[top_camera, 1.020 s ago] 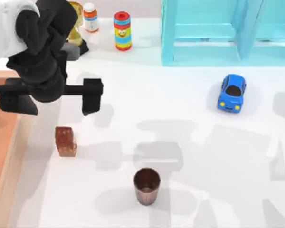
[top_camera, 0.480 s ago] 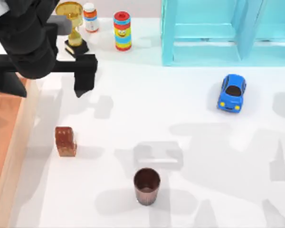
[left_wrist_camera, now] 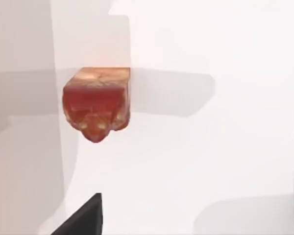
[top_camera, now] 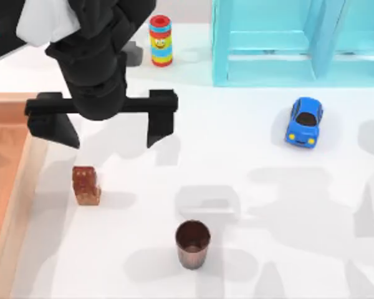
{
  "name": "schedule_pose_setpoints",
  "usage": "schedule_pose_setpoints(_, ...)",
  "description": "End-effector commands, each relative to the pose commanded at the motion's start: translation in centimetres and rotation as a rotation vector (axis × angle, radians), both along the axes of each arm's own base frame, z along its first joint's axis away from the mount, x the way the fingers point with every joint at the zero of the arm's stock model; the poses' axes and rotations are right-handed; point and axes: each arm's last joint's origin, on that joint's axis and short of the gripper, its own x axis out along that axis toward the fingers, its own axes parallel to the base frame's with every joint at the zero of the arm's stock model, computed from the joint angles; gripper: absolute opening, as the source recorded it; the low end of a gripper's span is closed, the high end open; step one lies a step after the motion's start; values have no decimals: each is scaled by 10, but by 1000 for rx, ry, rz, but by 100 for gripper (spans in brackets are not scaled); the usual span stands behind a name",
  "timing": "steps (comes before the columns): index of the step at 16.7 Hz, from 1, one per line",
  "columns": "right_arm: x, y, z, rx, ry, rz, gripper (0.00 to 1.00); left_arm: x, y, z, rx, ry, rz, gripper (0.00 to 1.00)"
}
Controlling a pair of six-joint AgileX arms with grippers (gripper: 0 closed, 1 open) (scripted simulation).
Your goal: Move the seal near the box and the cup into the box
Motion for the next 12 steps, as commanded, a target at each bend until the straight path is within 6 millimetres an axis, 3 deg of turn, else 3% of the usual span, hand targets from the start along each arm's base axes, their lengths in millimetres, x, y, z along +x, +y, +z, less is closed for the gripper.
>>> schedule_pose_setpoints(6,0,0,0,0,0,0,100,-61,-104,-20,7,83,7,100)
schedule_pose_setpoints(9,0,0,0,0,0,0,100,-78,-125,-28,20,104,4,100)
schedule_pose_setpoints(12,0,0,0,0,0,0,100,-78,-126,-28,20,105,4,100)
